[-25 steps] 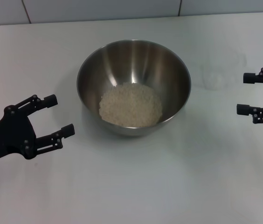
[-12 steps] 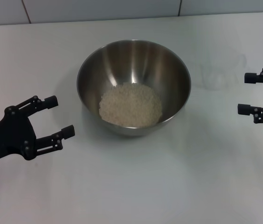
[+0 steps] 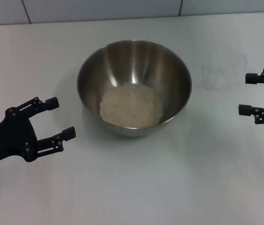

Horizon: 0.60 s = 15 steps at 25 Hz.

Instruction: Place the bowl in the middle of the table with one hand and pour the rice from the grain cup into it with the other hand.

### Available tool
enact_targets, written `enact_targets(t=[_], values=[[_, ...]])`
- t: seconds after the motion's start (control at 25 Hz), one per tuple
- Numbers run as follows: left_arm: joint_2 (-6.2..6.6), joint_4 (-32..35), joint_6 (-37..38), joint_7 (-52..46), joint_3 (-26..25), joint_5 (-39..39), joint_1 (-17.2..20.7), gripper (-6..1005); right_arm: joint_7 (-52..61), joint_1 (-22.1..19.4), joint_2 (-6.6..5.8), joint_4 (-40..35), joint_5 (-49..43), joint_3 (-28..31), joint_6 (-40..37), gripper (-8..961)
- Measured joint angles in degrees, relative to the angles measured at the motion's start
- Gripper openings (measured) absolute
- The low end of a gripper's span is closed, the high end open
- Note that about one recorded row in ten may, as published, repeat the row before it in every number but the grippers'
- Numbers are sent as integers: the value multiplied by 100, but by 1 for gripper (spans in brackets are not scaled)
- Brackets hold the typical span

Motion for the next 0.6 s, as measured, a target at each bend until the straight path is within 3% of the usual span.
enact_targets(t=[0.2,0.32,0.4,0.44,0.48,0.6], values=[[0,6,8,-9,8,8,0,859,0,-4,6,-10,0,0,-24,816],[-1,11,10,-47,11,54,-29,859,-1,-6,72,-21,0,0,-67,816],[-1,28,13,-77,24,59,-41,859,-24,-7,179,-65,2,-26,-76,816],[-1,41,15,-84,29,59,-43,859,-42,-8,305,-121,21,-105,-58,816],[-4,63,19,-88,32,59,-44,859,-42,-8,305,-121,21,-105,-58,816],[-21,108,42,-91,34,60,-44,859,-46,31,497,-174,45,-241,6,816]])
